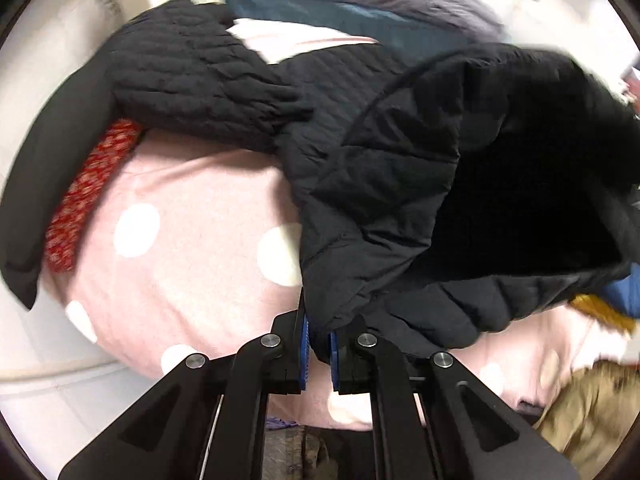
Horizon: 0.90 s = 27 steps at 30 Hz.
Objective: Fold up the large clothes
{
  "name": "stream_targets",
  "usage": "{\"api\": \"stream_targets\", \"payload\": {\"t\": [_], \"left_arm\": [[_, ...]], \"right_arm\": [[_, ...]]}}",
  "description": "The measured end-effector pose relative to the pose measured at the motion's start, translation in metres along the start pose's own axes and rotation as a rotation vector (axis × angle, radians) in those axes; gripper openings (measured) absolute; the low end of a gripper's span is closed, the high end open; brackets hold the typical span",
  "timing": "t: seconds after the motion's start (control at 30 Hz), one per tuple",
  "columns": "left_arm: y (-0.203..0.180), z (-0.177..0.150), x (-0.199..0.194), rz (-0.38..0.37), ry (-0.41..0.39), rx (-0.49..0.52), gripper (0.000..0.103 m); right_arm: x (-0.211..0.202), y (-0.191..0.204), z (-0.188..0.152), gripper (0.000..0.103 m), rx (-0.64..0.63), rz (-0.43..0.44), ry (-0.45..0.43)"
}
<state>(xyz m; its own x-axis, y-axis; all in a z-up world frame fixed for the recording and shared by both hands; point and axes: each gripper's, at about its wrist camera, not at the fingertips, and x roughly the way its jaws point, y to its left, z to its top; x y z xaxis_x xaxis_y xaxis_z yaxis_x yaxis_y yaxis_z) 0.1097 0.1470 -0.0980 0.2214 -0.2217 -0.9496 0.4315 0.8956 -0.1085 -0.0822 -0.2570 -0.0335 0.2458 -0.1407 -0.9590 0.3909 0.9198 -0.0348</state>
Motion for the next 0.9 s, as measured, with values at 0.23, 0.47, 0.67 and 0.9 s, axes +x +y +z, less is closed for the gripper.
{"api": "stream_targets", "payload": {"t": [0.23, 0.47, 0.67, 0.9], "left_arm": [[0.002, -0.069, 0.039, -0.074, 0.184, 0.247, 0.035], [0.045, -0.097, 0.020, -0.014, 0.164, 0.277, 0.077], [0.092, -0.059, -0.007, -0.106, -0.022, -0.070, 0.081], [0.035, -0.058, 0.002, -0.197, -0.002, 0.071, 0.085]], "right_arm": [[0.049, -0.003, -0.091, 0.047, -0.070, 0.065, 0.217], [0.067, -0.051, -0.134, 0.082, 0.126, 0.022, 0.262], [0.082, -0.067, -0.108, 0.082, 0.314, 0.281, 0.206], [0.104, -0.027, -0.105, 0.082, 0.210, 0.215, 0.232]]}}
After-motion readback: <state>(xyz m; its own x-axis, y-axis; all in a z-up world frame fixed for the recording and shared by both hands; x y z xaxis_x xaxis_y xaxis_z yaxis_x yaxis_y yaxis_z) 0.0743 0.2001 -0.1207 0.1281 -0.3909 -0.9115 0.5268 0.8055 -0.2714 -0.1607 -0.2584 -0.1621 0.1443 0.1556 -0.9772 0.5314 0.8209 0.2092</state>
